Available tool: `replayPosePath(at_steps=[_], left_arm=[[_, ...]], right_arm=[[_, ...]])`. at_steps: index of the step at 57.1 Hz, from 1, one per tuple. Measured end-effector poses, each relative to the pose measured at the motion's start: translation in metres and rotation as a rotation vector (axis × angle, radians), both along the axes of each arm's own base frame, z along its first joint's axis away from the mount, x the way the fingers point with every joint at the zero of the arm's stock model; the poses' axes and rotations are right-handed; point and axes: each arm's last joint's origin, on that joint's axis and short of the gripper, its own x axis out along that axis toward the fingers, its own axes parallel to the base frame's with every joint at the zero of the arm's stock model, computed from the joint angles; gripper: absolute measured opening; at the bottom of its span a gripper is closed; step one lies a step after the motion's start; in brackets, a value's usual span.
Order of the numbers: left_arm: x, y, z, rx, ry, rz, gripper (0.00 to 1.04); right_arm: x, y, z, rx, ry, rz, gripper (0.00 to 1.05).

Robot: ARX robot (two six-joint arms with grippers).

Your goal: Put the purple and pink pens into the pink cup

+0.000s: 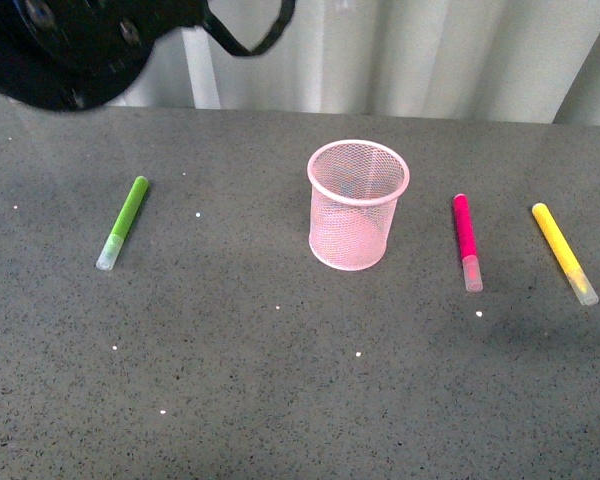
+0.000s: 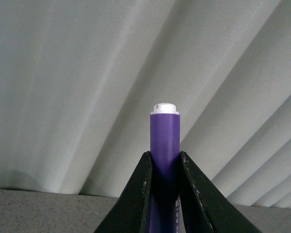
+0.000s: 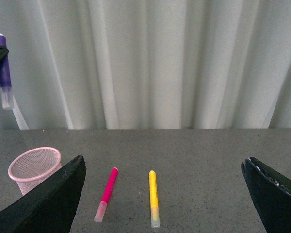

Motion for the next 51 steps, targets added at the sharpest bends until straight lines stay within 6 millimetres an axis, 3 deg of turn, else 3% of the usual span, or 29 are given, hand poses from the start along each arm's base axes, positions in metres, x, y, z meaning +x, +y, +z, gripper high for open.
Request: replayPosePath(at_steps=[8,18,36,51], left_arm=[[0.000,-0.010,-0.033,-0.012,0.021,-0.007,0.12],[-0.001,-0.012,-0.059,-0.014,0.049,-0.004,0.12],[-0.003,-0.014,-0.090,-0.035,0.082,0.011,0.12],[-0.005,-0.016,-0.093,-0.047,0.074,0.022,0.12]], right_arm=[[0.000,0.000,0.000,0.000,0.000,0.000,0.98],[0.000,0.000,0.000,0.000,0.000,0.000,0.98],[0.000,0.000,0.000,0.000,0.000,0.000,0.98],[0.000,0.000,0.000,0.000,0.000,0.000,0.98]])
